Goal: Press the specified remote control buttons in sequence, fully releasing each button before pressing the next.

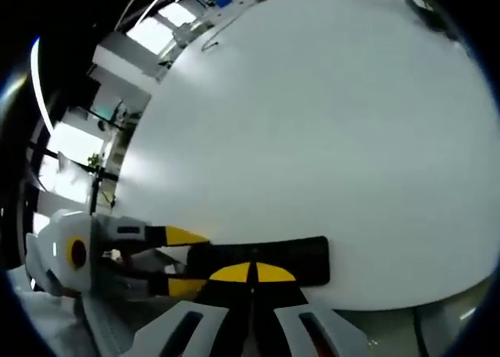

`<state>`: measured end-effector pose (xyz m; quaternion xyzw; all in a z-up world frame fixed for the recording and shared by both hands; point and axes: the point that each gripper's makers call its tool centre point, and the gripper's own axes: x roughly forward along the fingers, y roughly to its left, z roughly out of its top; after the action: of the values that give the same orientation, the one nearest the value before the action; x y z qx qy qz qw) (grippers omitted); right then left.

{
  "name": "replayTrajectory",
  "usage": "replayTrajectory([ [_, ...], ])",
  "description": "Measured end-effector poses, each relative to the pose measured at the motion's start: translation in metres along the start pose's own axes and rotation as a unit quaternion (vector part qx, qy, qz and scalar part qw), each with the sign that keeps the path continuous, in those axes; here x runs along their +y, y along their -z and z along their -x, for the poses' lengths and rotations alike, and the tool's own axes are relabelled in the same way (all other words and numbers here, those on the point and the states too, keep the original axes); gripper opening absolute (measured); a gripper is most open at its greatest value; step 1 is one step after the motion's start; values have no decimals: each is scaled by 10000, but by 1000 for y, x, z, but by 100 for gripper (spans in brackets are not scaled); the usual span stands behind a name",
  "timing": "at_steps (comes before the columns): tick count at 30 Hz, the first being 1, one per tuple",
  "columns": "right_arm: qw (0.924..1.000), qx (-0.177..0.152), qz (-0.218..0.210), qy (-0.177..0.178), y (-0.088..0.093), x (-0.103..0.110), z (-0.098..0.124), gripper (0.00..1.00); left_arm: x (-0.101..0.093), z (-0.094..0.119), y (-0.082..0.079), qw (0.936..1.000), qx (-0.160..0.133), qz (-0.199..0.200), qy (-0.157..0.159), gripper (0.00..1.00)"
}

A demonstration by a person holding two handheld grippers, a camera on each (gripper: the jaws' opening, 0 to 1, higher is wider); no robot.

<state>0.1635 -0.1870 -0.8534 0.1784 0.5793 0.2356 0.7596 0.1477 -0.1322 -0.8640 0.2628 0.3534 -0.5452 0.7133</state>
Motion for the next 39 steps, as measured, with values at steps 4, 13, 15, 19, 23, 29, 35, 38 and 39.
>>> replayTrajectory([
  [4, 10000, -26, -47, 36, 0, -1, 0, 0, 0, 0, 0, 10000, -1, -1, 0, 24],
  [13, 9999, -107, -71, 74, -2, -4, -2, 0, 1, -1, 0, 10000, 46, -44, -2, 24],
  [15, 9992, -124, -361, -73, -2, -3, -1, 0, 1, -1, 0, 10000, 43, -46, -6, 24],
  [19, 9992, -74, -334, -188, -2, -3, 0, 0, 1, -1, 0, 10000, 32, -20, -8, 24],
  [23, 9987, -39, -515, -40, 0, -9, 6, 0, 1, -1, 0, 10000, 31, -19, -14, 24],
  [29, 9976, -116, -619, 280, -1, -21, 15, 0, 0, -1, -1, 10000, 33, -29, -21, 24],
  [35, 9986, 127, -480, 163, 6, -11, 9, 0, 0, 0, 0, 10000, 27, -32, -23, 24],
  [38, 9993, 158, -252, 217, 7, -9, 8, 0, 0, 0, 0, 10000, 23, -40, -27, 24],
  [39, 9993, 165, -253, 213, 7, -10, 9, 0, 0, 0, 0, 10000, 25, -47, -30, 24],
])
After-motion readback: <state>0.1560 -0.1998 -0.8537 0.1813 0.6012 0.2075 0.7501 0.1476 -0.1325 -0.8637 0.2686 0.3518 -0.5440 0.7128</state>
